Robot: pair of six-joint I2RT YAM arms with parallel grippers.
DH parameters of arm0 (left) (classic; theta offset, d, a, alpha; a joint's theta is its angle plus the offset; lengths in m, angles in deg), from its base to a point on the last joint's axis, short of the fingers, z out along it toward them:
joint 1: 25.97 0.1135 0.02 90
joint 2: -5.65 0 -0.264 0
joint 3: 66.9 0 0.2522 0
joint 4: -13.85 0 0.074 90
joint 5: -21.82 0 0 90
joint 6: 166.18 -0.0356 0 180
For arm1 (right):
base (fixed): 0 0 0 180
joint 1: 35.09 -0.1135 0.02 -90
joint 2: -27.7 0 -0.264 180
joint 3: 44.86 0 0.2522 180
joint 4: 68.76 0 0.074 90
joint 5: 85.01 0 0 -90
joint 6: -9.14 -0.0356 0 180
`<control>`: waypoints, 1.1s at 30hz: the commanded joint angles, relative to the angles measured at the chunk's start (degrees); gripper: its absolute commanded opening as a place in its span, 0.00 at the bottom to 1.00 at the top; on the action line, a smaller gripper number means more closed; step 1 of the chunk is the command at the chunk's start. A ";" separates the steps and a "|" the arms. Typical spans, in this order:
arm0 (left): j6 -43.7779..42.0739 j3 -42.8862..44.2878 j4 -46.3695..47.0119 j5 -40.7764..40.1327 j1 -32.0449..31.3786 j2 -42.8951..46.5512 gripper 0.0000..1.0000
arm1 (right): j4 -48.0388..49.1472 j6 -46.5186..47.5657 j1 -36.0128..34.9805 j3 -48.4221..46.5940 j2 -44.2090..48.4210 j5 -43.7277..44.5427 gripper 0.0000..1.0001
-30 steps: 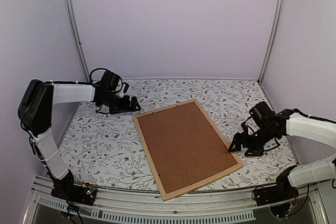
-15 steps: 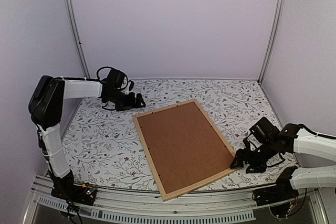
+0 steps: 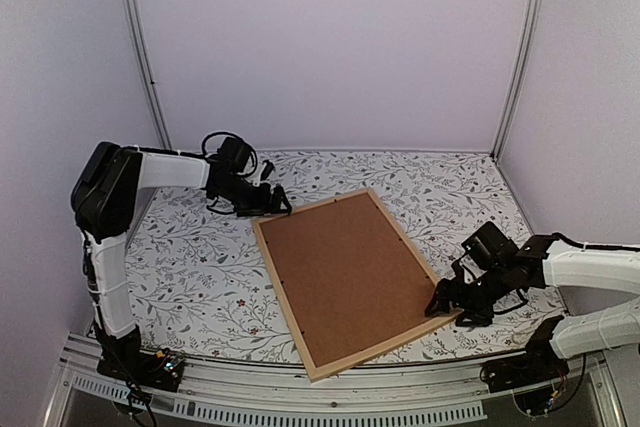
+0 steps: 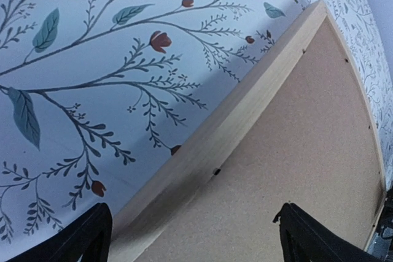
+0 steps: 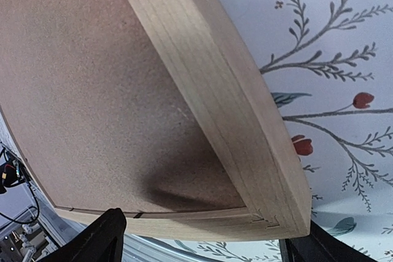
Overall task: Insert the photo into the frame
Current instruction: Rotate the photo frame at the center of the board.
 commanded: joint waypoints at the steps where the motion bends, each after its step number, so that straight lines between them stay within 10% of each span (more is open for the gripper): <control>1: -2.60 1.37 1.72 3.28 -1.06 -1.76 0.96 | 7.43 -0.68 -0.19 -3.43 -3.54 3.50 0.90; 20: 2.27 -21.39 3.18 2.65 -3.09 13.83 0.74 | 17.34 13.35 11.11 -26.81 -31.04 -1.68 0.91; 33: 11.91 -40.09 1.87 2.86 -20.67 33.90 0.72 | 6.45 29.14 15.28 -58.39 -56.11 -7.40 0.85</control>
